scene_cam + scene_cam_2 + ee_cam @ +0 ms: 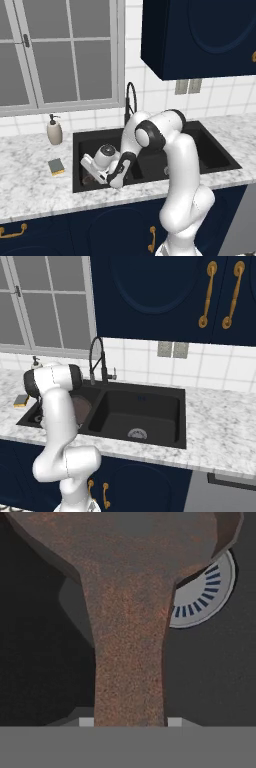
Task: Pick the pan and sponge and place them into the sink. Then turn on the water.
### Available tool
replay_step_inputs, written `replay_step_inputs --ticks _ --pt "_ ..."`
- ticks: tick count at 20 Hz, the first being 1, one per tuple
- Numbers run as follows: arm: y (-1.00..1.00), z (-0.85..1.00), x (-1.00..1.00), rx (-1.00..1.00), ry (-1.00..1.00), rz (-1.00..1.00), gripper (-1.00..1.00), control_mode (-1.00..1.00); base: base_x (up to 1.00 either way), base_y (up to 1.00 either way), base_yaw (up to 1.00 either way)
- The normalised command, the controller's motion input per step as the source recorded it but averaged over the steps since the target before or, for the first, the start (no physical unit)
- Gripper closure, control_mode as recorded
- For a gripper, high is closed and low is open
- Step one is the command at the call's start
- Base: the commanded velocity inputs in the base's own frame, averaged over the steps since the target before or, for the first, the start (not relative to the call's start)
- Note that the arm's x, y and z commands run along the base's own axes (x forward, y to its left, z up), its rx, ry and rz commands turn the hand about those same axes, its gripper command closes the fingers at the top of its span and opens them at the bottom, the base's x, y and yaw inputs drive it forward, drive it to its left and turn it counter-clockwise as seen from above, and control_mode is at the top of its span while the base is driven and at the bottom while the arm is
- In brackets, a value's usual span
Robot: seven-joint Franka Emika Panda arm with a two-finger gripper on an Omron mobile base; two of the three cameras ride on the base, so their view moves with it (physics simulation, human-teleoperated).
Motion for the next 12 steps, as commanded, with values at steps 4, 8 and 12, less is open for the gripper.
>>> replay_step_inputs --ticks 4,8,12 --pt "-0.10 -0.63 0.00 -0.02 0.07 -0.13 1.00 -1.00 0.00 0.00 0.00" --pt "0.00 -0.35 0.00 -0.06 0.14 -0.10 -1.00 -1.00 0.00 0.00 0.00" --pt "-0.05 -0.16 0.00 -0.01 0.16 -0.02 -1.00 -1.00 0.00 0.00 0.00"
